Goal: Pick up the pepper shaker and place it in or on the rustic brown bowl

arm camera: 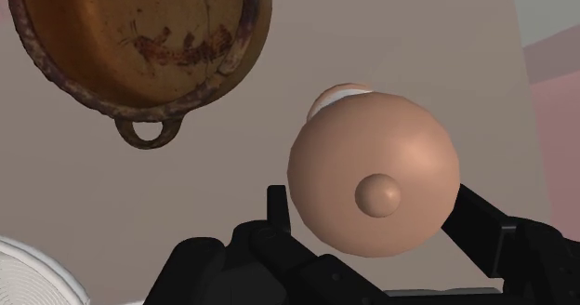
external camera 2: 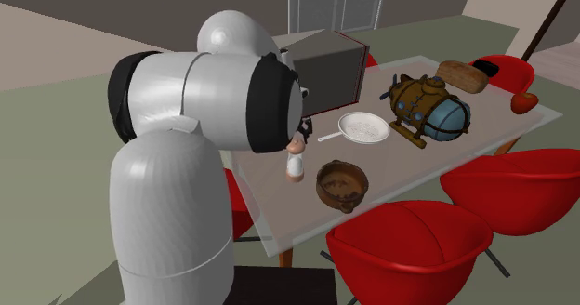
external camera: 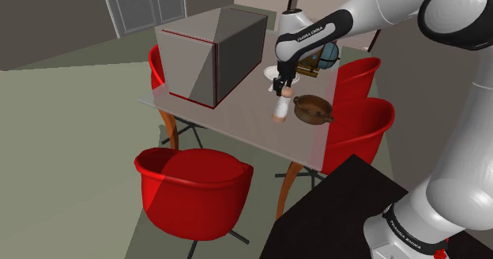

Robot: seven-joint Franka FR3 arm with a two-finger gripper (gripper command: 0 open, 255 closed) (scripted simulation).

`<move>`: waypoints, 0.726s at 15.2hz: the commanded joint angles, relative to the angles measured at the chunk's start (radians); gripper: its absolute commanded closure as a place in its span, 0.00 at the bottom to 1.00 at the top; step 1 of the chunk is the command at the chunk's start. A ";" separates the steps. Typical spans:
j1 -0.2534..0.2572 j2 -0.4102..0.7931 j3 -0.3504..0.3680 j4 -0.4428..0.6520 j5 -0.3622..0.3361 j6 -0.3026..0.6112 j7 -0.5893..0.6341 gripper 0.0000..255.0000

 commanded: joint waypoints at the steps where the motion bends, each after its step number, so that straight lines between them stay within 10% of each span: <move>1: 0.000 -0.010 0.001 0.010 0.003 -0.020 -0.004 1.00; 11: 0.001 -0.071 0.005 0.064 0.015 -0.133 -0.026 1.00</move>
